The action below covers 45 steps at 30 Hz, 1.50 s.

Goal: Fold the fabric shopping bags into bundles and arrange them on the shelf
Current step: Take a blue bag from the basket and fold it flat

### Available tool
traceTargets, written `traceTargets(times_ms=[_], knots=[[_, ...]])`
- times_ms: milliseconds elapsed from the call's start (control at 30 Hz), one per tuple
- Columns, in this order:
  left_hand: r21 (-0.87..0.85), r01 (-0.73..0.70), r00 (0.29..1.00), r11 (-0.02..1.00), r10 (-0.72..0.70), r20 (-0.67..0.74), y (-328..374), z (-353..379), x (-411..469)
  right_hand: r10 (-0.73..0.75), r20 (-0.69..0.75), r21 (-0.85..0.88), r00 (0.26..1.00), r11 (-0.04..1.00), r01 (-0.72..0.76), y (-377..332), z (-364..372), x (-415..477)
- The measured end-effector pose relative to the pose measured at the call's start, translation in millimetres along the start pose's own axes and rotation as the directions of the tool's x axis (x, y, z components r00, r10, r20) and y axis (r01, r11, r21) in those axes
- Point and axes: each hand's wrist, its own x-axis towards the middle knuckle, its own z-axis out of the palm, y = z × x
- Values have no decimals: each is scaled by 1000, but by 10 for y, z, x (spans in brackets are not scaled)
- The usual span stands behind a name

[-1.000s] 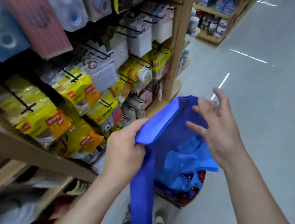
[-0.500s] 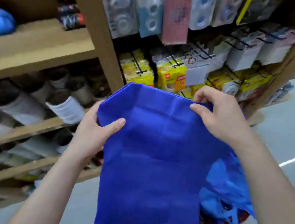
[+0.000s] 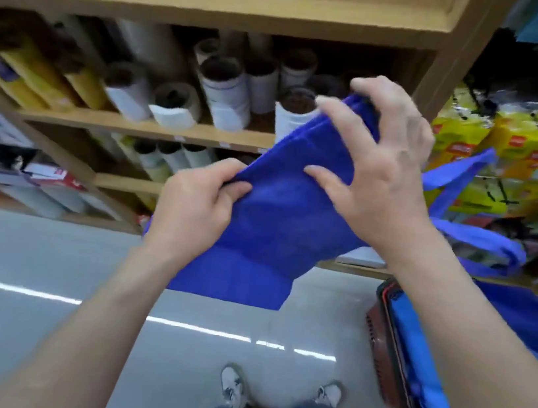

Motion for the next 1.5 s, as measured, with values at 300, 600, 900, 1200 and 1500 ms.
traceTargets(times_ms=[300, 600, 900, 1200, 1500], knots=[[-301, 208, 942, 931, -273, -194, -1402, -1294, -376, 749, 474, 506, 464, 200, -839, -233, 1230, -309], [-531, 337, 678, 777, -592, -435, -2345, -1925, -865, 404, 731, 603, 549, -7, -798, -1230, 2169, 183], [-294, 545, 438, 785, -566, -698, -2746, -1924, -659, -1, 104, 658, 995, 750, -68, -1655, 1973, 1548], [-18, 423, 507, 906, -253, -824, -2861, -2387, 503, 156, -86, 697, 984, 715, -52, -1486, 2097, 2672], [105, 103, 962, 989, -72, -263, -3030, -2614, 1664, 496, -63, 629, 866, 693, -351, -1418, 2696, 3433]])
